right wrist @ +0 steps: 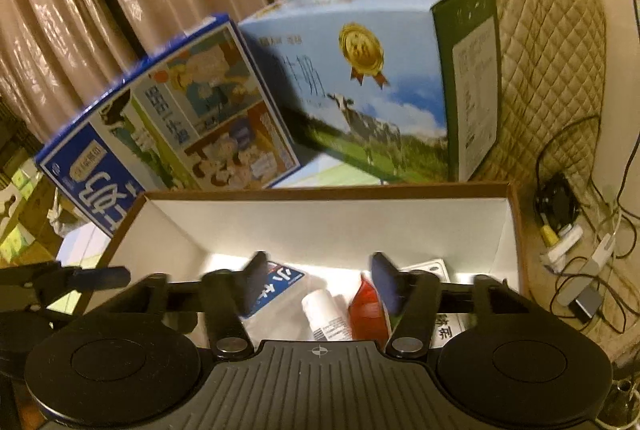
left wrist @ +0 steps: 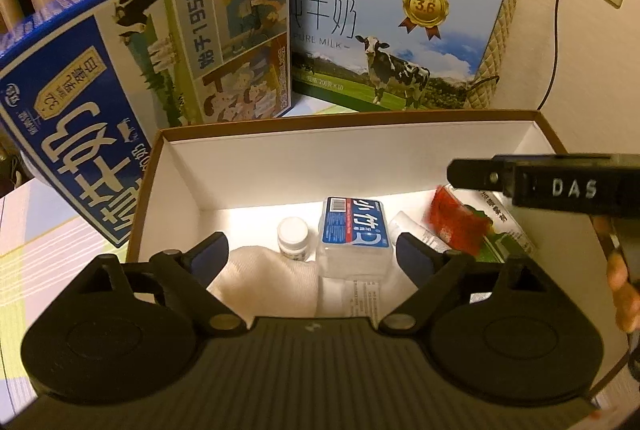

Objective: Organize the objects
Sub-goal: 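Open both tools to release the case and packet inside the box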

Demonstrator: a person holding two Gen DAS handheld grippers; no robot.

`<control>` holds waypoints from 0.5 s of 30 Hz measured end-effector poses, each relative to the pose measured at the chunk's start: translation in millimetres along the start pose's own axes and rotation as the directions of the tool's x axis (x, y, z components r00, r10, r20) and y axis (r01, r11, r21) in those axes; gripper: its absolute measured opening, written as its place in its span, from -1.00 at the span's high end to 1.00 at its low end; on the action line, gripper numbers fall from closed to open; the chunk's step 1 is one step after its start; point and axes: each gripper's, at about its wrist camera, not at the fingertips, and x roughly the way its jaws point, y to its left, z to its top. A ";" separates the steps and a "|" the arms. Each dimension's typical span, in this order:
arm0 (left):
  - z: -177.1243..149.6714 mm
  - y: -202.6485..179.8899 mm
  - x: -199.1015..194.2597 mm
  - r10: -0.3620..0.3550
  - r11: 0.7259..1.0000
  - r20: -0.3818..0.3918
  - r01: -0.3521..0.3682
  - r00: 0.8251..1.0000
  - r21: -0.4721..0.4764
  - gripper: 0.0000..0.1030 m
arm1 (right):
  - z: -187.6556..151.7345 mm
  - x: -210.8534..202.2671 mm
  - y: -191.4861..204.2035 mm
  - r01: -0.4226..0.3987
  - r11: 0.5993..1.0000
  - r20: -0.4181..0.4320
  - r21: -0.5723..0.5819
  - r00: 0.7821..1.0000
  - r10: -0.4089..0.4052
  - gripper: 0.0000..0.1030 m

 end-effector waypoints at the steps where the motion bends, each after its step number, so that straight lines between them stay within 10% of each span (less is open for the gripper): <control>1: -1.3 0.4 -2.8 0.000 1.000 0.003 0.000 1.000 -0.003 -0.75 | -0.1 -3.2 1.3 -0.002 1.000 0.004 0.000 1.000 0.002 -0.20; 15: -30.9 9.4 -67.2 0.025 0.998 0.054 -0.021 0.998 -0.062 -0.95 | -44.2 -80.5 18.7 -0.016 1.000 0.020 0.018 1.000 0.016 -0.23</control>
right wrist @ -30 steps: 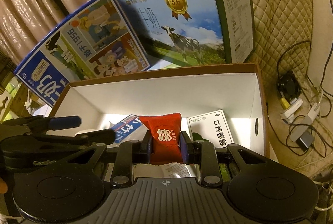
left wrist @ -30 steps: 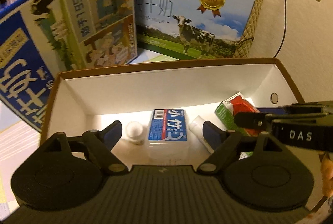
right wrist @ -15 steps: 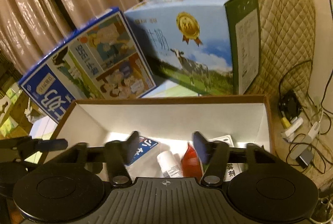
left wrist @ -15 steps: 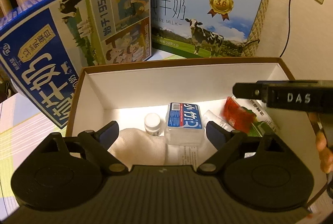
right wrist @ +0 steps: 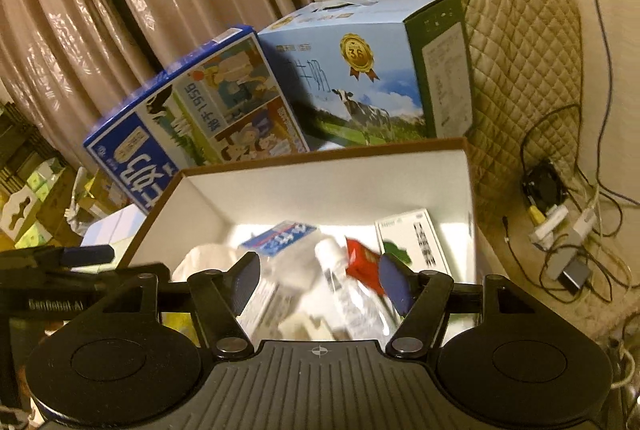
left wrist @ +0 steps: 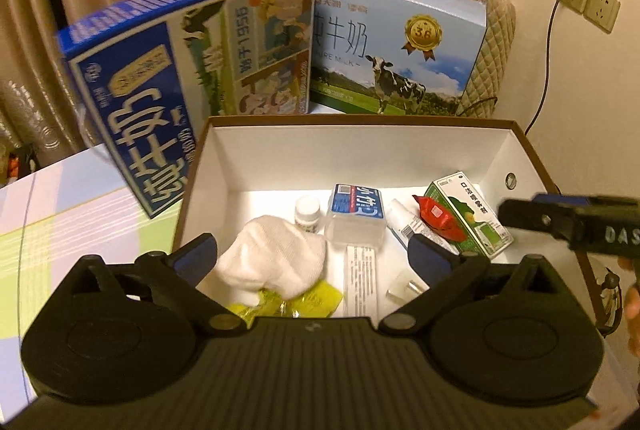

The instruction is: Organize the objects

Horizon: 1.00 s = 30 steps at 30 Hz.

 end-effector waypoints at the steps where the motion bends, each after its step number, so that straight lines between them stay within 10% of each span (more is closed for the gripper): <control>1: -2.2 0.6 -5.2 0.006 1.000 0.002 -0.006 1.000 -0.004 -0.96 | -4.3 -6.2 1.0 0.003 1.000 0.001 0.002 1.000 -0.003 -0.23; 30: -116.1 -47.1 -143.3 0.188 0.980 -0.018 -0.189 0.982 -0.059 -0.98 | -112.1 -118.9 29.6 0.032 0.996 -0.120 -0.079 0.992 -0.041 -0.23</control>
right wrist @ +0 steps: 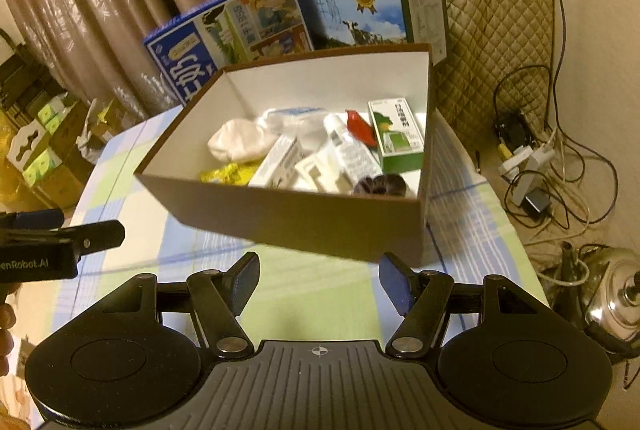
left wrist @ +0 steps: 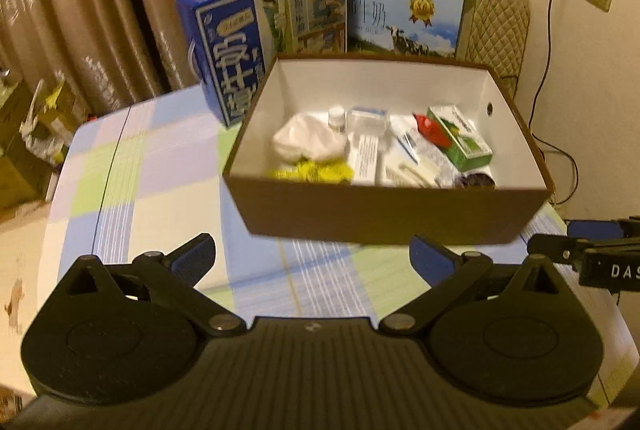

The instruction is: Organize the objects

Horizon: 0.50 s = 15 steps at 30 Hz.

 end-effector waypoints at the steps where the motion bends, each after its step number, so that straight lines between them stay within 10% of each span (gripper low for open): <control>1: -4.0 -1.1 -3.1 0.004 1.000 -0.004 -0.004 1.000 -0.003 -0.98 | -3.2 -2.6 0.5 0.000 1.000 -0.001 -0.003 1.000 0.000 -0.23; 15: -49.8 5.5 -46.9 -0.033 0.999 -0.041 0.033 0.999 -0.010 -0.98 | -46.7 -48.7 31.8 0.057 0.998 0.008 0.016 0.998 -0.057 -0.23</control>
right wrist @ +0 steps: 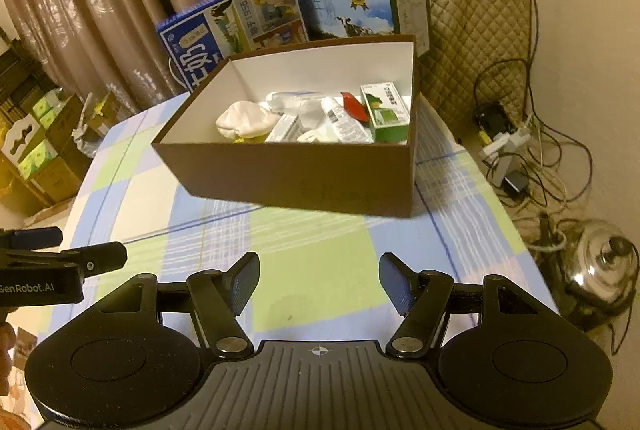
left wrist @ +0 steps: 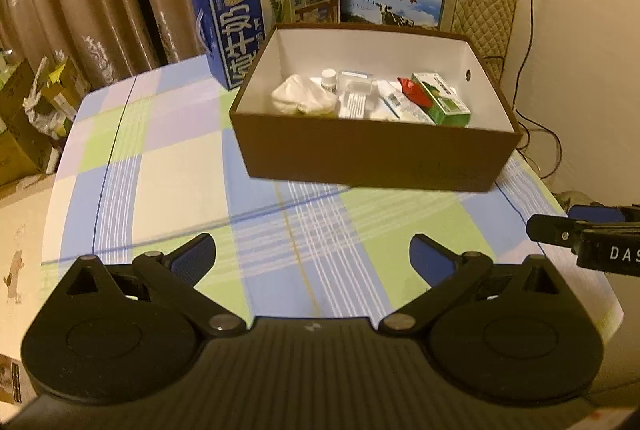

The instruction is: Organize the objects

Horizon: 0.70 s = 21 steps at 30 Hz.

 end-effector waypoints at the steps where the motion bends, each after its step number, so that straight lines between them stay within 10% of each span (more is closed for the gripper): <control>1: -3.1 2.2 -2.8 -0.007 1.000 -0.002 0.007 1.000 -0.001 -0.98 | -4.2 -3.2 4.1 0.002 1.000 -0.001 0.002 1.000 -0.002 -0.23; 21: -79.0 66.9 -59.9 -0.098 0.995 -0.018 0.098 0.995 0.022 -0.98 | -86.2 -47.7 95.0 0.067 0.998 -0.010 0.008 0.998 -0.067 -0.23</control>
